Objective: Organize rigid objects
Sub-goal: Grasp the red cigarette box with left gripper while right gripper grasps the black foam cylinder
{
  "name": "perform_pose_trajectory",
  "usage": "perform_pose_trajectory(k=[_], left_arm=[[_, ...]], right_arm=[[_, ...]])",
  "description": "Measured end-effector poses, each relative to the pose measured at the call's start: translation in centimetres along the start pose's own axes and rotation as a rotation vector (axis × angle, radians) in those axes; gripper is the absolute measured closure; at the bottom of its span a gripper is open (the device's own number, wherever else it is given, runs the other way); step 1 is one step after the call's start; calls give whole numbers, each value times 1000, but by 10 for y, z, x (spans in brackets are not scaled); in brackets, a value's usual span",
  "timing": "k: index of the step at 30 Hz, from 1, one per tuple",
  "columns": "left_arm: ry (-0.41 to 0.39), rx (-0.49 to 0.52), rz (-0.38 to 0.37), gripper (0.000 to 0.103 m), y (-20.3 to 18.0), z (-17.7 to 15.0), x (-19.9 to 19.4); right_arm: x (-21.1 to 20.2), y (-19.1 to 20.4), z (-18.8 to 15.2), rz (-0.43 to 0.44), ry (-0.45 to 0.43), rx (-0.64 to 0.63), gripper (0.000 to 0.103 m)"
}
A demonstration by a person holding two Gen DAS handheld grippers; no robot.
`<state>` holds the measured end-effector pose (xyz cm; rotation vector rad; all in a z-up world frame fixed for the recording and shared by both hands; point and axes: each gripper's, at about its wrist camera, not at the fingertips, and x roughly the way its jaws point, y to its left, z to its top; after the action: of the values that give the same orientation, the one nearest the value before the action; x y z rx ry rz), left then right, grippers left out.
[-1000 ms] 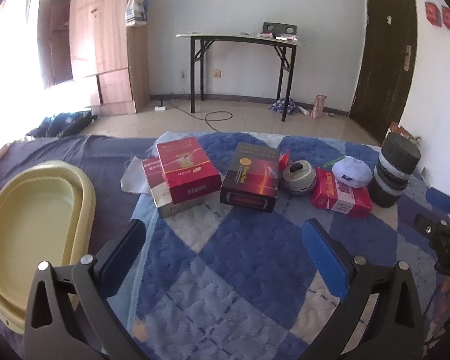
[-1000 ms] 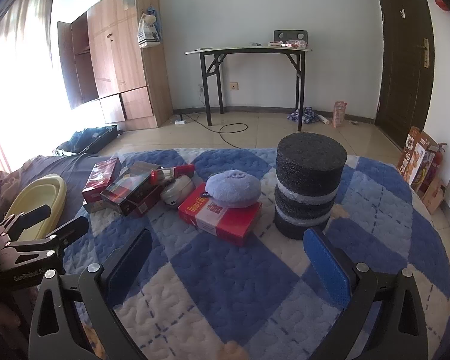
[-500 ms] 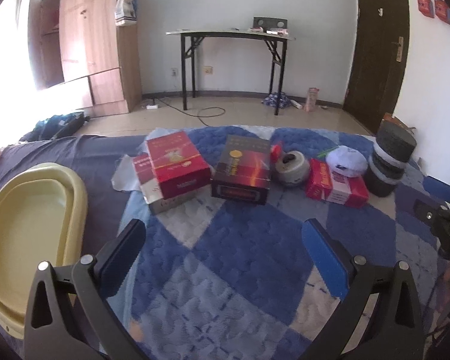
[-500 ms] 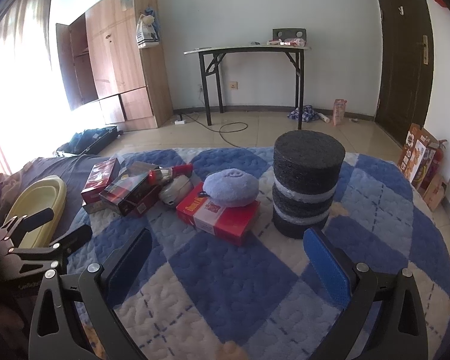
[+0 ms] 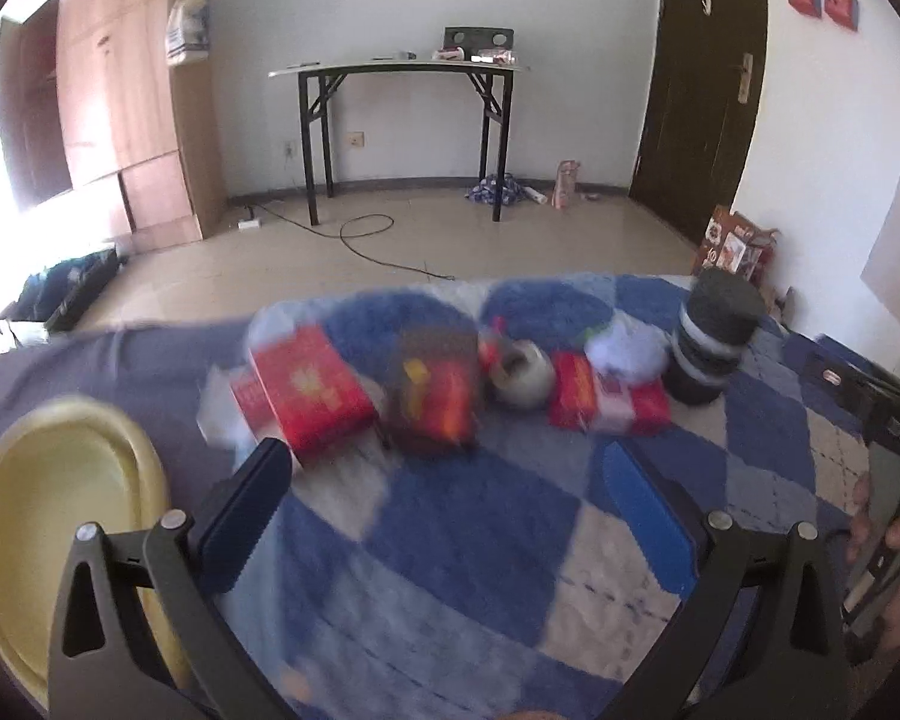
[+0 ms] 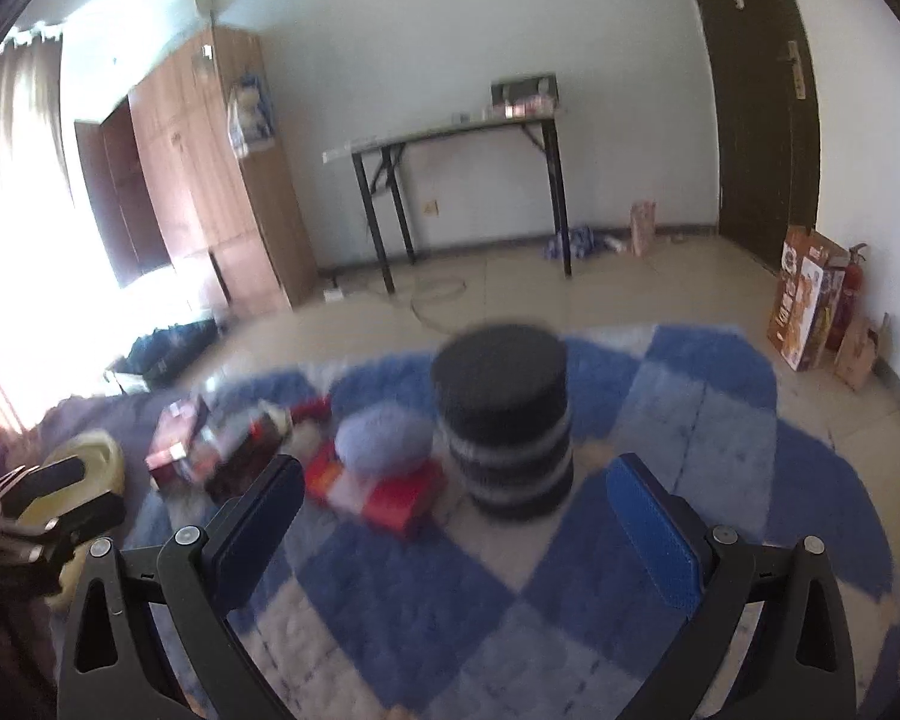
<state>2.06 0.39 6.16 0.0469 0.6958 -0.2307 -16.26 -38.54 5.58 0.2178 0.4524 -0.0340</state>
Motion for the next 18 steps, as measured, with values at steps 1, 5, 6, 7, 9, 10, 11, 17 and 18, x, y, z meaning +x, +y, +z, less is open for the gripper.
perform_pose_trajectory(k=[1, 5, 6, 7, 9, 10, 11, 17, 18], left_arm=[[-13, -10, 0, 0, 8, 8, 0], [25, -200, 65, 0, 61, 26, 28], [21, -229, 82, 0, 69, 24, 34], [25, -261, 99, 0, 78, 21, 43], [51, -296, 110, 0, 88, 18, 64], [49, -314, 96, 0, 89, 16, 70], [52, -341, 83, 0, 93, 14, 76], [101, -349, 139, 0, 90, 8, 102], [88, -352, 135, 0, 88, 9, 101]], right_arm=[[-2, -5, -1, 10, -15, 29, 0], [9, -11, 0, -93, 29, 35, 0], [11, -6, 3, -120, 20, 3, 0], [12, -1, 7, -127, 9, -26, 0], [20, 7, 22, -123, -20, -73, 0], [26, 9, 30, -133, -14, -82, 0], [33, 11, 37, -147, -1, -93, 0], [63, 3, 33, -140, 12, -53, 0], [69, 3, 31, -126, 13, -71, 0]])
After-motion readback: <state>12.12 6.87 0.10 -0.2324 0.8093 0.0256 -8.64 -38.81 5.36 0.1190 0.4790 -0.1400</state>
